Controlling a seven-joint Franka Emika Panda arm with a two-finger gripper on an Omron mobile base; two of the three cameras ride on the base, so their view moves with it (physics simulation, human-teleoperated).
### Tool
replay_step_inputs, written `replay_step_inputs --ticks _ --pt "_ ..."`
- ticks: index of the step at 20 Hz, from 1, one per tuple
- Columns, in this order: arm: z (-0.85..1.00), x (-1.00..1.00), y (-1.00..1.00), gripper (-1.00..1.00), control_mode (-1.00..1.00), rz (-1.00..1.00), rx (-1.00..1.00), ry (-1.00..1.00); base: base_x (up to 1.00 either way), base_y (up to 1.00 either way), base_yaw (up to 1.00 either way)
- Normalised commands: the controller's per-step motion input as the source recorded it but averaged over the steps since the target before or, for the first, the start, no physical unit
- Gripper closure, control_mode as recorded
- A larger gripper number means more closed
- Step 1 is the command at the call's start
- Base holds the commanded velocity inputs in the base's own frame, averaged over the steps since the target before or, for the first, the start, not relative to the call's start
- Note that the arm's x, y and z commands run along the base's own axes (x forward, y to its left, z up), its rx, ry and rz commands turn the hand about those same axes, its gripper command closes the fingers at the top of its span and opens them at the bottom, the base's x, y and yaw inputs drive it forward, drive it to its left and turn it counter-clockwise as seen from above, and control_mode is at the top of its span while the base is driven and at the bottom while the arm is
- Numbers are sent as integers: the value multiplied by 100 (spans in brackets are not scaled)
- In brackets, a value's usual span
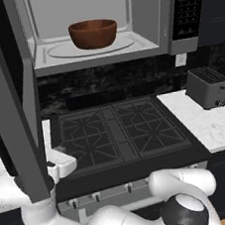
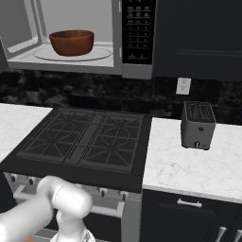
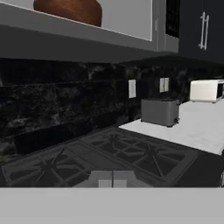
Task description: Open the microwave, place the bowl with waffle inside the microwave, then close the microwave door and turn it on.
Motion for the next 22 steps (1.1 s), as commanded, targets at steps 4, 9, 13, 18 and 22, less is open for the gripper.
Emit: replay_step_inputs --ticks 4,9,13,18,22 --pt "42 -33 34 100 -100 -27 -28 1 0 0 0" --pt "-3 -5 30 100 -100 -15 -34 10 0 0 0" --pt "-17 0 39 100 -100 0 -37 -1 0 0 0" --pt "11 0 44 100 -100 -1 -50 -4 0 0 0" --pt "70 -21 19 100 -100 -3 -48 -2 0 0 0"
